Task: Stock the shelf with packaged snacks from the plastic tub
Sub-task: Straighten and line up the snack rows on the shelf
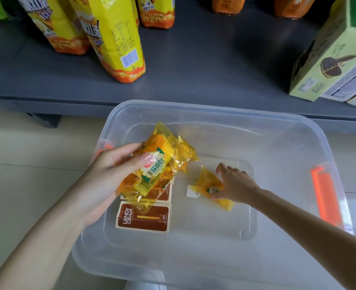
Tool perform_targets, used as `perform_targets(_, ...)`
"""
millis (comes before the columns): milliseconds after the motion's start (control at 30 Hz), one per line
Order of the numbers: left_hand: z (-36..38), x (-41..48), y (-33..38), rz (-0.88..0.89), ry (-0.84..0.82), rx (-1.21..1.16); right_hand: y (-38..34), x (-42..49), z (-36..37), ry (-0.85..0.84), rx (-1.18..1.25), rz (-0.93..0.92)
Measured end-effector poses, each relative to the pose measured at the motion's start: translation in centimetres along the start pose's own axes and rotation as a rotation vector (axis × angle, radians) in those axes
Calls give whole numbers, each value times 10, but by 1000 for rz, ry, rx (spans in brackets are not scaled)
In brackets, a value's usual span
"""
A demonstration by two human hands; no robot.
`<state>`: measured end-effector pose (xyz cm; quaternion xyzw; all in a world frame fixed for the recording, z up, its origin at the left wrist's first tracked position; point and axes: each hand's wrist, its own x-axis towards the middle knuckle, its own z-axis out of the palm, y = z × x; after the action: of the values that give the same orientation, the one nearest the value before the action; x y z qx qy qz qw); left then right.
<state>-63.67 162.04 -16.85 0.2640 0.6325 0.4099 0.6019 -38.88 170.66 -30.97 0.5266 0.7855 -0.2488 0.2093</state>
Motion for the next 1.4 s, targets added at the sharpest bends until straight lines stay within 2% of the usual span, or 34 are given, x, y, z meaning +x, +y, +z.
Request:
perform_targets(100,3,-1,7,-14,20,-1,0,-19,-2,-65,-66,-10)
perform_targets(167,2,-3,16,-19,50,39,-2,-37,-18,-48,52,30)
perform_targets(300,7,-28,49,-42,57,97,-20,-92,-89,72,653,111)
perform_targets(367,10,-51,73,-66,69,77,-37,-129,-133,22,1002,43)
perform_targets(433,12,-80,102,-60,108,67,-56,-169,-178,-25,1194,-39)
perform_targets(567,10,-151,169,-31,156,34,-109,-243,-261,-51,1409,-148)
perform_targets(733,0,-256,261,-1,226,-60,-185,-334,-362,-150,1543,-150)
perform_targets(833,-5,-321,313,-9,289,-156,-223,-392,-418,-129,1645,-99)
perform_targets(1000,-9,-419,394,62,387,-222,-272,-480,-495,-38,1715,-91)
perform_targets(1167,-8,-506,474,143,300,-168,-307,-559,-553,34,1704,-120)
perform_targets(1400,-32,-559,563,201,320,-43,-332,-613,-630,120,1126,-238)
